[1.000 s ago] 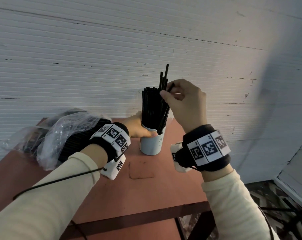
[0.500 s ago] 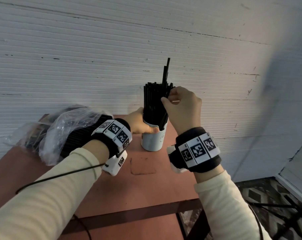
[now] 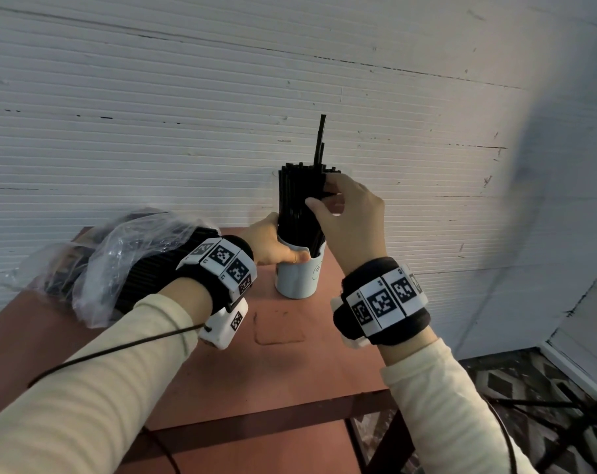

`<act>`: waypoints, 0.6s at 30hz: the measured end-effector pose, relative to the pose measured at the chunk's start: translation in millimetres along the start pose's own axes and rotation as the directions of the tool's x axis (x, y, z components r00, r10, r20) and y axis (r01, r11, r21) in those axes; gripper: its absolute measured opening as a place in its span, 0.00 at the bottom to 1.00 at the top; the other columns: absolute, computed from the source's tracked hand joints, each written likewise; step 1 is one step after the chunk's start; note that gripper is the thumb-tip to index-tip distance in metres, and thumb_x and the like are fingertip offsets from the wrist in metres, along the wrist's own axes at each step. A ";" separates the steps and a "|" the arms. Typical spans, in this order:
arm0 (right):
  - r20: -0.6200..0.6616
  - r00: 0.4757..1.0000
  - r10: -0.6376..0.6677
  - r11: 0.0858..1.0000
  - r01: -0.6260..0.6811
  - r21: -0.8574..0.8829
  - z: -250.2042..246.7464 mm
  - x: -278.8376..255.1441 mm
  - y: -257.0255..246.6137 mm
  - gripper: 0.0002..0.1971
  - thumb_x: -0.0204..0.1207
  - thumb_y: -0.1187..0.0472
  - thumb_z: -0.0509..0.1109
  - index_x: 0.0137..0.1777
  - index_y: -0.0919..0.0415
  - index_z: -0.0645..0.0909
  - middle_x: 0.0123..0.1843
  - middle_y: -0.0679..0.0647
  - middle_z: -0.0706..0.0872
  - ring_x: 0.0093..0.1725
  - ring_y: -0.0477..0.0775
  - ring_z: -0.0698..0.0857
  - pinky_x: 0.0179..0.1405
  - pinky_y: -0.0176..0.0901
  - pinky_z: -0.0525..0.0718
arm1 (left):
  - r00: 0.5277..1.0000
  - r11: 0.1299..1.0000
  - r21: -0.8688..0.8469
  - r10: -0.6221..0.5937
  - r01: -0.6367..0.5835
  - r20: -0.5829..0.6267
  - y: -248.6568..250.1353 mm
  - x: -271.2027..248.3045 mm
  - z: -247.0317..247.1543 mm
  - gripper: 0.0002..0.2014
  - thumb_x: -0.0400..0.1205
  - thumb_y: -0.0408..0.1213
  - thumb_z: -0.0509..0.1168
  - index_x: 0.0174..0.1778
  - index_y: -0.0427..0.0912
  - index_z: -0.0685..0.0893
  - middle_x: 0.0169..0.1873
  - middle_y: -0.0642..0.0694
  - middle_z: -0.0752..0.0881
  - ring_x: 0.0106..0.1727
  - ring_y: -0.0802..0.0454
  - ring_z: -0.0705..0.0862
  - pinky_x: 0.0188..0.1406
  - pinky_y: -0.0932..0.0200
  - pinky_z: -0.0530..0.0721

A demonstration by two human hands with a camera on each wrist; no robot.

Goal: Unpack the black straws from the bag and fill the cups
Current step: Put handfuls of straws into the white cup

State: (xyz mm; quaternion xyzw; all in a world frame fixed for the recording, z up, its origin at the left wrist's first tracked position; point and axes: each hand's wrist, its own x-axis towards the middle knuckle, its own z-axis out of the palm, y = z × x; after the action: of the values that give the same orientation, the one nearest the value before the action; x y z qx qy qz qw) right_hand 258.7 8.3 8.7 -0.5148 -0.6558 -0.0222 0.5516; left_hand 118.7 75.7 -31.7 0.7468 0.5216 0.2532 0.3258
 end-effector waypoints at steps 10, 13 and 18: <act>-0.099 0.967 -0.236 0.972 0.233 -0.041 -4.2 19.1 3.7 0.10 0.73 0.72 0.71 0.53 0.67 0.88 0.50 0.56 0.90 0.49 0.54 0.88 0.52 0.45 0.86 | 1.000 1.000 0.013 -0.006 0.007 -0.011 2.7 -1.6 1.0 0.42 0.70 0.44 0.80 0.77 0.44 0.66 0.68 0.47 0.80 0.69 0.47 0.78 0.64 0.55 0.77; -0.092 0.965 -0.245 0.970 0.243 -0.030 -3.8 21.6 4.5 0.09 0.72 0.73 0.71 0.50 0.67 0.89 0.47 0.56 0.90 0.46 0.52 0.88 0.51 0.37 0.84 | 1.000 1.000 0.007 0.001 -0.001 -0.011 4.7 -3.7 0.4 0.40 0.72 0.43 0.79 0.77 0.43 0.67 0.65 0.48 0.80 0.65 0.49 0.79 0.62 0.56 0.76; -0.079 0.966 -0.245 0.969 0.244 -0.024 -3.6 22.6 3.6 0.08 0.71 0.73 0.71 0.48 0.67 0.89 0.45 0.55 0.90 0.44 0.51 0.88 0.49 0.36 0.84 | 1.000 1.000 0.015 0.004 -0.004 -0.005 6.5 -4.8 0.0 0.40 0.72 0.44 0.79 0.77 0.43 0.67 0.67 0.48 0.79 0.68 0.48 0.78 0.62 0.57 0.76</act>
State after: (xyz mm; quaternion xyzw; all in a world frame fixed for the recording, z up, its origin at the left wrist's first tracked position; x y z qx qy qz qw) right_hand 266.9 22.5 25.1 -0.4326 -0.6910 -0.1158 0.5674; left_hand 121.1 69.6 -27.0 0.7495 0.5229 0.2518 0.3185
